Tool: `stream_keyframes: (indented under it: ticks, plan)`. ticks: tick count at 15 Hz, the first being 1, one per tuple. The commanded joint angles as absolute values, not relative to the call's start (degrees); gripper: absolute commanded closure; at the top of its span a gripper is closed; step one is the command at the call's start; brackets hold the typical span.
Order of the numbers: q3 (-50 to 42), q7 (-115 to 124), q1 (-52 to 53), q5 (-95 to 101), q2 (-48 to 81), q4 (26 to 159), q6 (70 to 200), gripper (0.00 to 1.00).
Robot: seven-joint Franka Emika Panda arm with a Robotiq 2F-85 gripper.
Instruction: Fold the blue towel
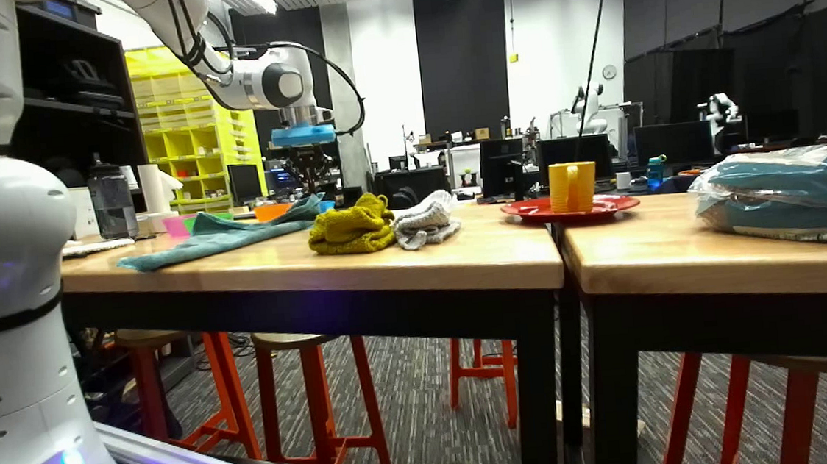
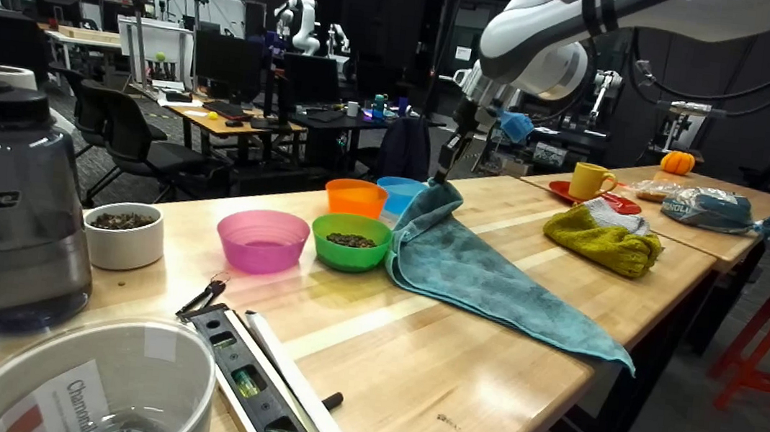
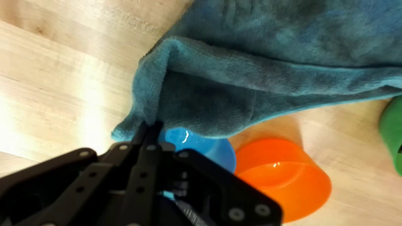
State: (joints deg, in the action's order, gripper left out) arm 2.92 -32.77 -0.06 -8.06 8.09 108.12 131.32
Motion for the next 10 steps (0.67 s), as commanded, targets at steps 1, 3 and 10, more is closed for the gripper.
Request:
stream_keyframes:
  ticks: [1, 3, 10]
  plan:
    - [3.4, -30.8, 0.1, -8.6, 0.2, 114.1, 129.6, 1.0]
    - [3.4, -29.7, 0.7, -8.9, -3.1, 116.3, 128.3, 1.0]
    - [3.7, -18.6, 3.8, -6.8, -14.4, 123.5, 124.8, 1.0]
